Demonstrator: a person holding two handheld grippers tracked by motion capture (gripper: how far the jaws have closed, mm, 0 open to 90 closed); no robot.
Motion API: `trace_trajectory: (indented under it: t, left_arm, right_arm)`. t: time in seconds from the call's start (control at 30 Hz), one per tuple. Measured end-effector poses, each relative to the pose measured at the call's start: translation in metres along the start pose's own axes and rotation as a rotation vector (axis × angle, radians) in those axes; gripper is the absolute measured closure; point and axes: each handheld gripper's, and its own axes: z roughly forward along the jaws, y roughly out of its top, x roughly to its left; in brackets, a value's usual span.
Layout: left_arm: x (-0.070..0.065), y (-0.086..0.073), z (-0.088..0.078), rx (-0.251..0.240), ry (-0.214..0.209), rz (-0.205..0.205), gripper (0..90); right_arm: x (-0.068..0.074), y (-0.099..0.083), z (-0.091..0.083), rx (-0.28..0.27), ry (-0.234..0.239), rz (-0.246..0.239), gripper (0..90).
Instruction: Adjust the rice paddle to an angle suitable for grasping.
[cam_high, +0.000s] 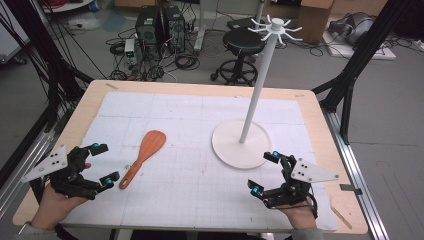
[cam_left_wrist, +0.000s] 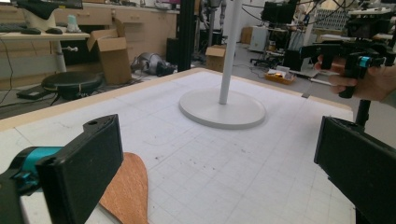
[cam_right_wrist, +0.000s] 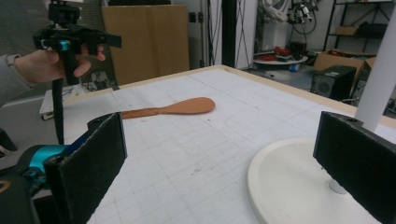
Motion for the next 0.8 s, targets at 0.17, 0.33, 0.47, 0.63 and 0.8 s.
trace_trajectory:
  t: [0.17,0.33,0.47,0.63,0.8]
  left_arm:
    - [0.0,0.0,0.0,0.006,-0.006,0.005,3.5]
    - [-0.002,-0.001,0.001,0.014,-0.028,0.02,18.8]
    - [-0.003,-0.001,0.002,0.034,-0.045,0.026,36.5]
    - [-0.007,-0.004,0.0,0.061,0.013,0.133,63.0]
    - [-0.01,-0.006,-0.002,0.079,0.042,0.171,89.0]
  right_arm:
    - [-0.001,-0.001,0.0,0.001,-0.008,0.016,1.5]
    - [-0.002,-0.002,0.0,0.004,-0.008,0.024,1.5]
    - [-0.002,-0.002,0.001,0.008,-0.007,0.026,1.5]
    - [-0.002,-0.003,0.002,0.016,-0.011,0.028,1.5]
    - [-0.002,-0.003,0.002,0.019,-0.008,0.029,1.5]
